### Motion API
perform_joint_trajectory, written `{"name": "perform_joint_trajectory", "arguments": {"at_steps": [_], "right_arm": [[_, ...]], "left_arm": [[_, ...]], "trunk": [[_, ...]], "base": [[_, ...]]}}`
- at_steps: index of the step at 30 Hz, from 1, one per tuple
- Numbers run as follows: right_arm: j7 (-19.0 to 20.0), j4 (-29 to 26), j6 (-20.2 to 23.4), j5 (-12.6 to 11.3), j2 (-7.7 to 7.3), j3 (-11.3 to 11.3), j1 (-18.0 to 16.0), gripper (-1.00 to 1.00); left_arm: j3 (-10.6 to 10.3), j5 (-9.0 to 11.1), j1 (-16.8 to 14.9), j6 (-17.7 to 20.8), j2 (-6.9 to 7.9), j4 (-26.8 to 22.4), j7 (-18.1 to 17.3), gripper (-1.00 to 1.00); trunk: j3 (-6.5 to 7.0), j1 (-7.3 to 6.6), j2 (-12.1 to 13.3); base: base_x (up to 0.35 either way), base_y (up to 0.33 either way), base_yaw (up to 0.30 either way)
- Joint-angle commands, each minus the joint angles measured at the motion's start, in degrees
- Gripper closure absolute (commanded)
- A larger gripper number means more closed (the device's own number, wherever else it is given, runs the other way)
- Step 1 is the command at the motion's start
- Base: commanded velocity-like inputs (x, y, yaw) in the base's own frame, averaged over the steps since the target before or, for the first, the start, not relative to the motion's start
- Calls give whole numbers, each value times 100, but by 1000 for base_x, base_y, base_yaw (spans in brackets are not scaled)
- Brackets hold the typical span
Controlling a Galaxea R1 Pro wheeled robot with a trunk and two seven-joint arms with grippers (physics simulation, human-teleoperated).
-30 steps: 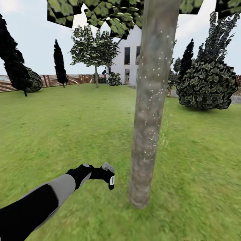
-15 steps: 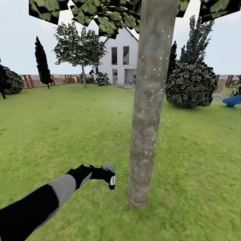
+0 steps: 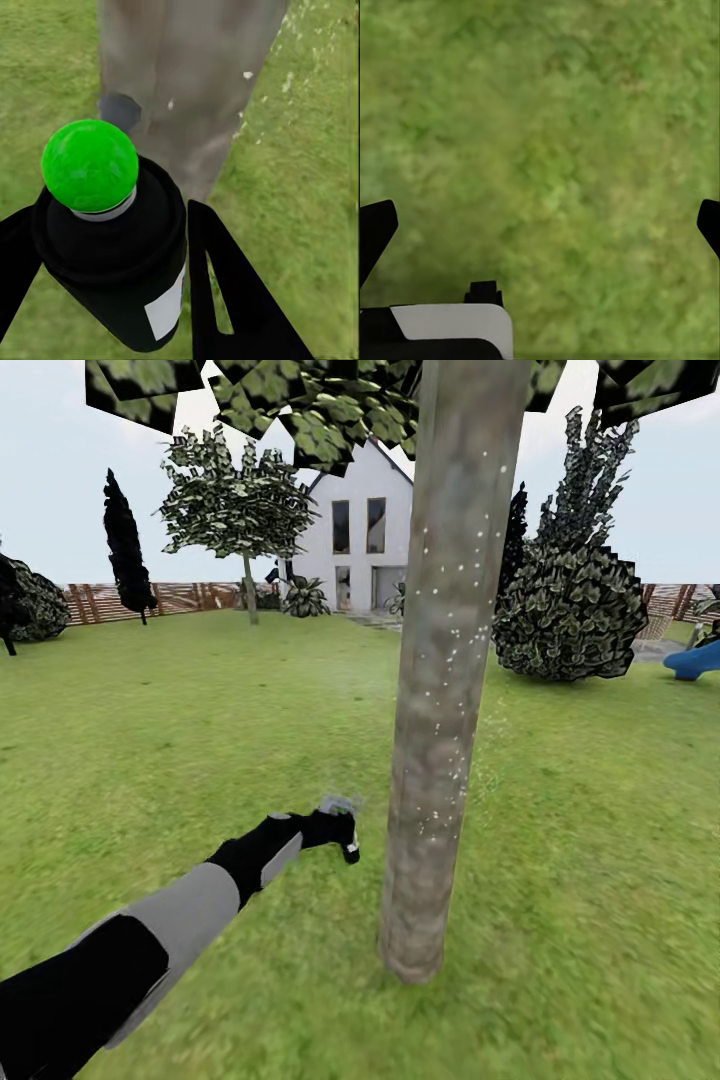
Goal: In the garden, pick up the pesticide atomizer on the floor and spray pesticide onto both trees until each tree trunk is fully covered.
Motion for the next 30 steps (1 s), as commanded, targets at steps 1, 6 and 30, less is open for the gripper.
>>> {"name": "perform_joint_trajectory", "arguments": {"at_steps": [1, 6, 30], "right_arm": [[1, 0, 0, 0, 0, 2, 0, -100], [4, 0, -6, 1, -23, -5, 3, -100], [5, 0, -7, 1, -27, 3, 8, -100]], "left_arm": [[0, -19, 0, 283, 4, -354, 3, 100], [1018, -33, -3, 1862, 2, -1538, 21, 100], [2491, -20, -3585, 4387, 50, -1267, -425, 100]], "trunk": [[-1, 0, 1], [-1, 0, 1], [-1, 0, 1]], "base": [[0, 0, 0], [0, 0, 0], [0, 0, 0]]}}
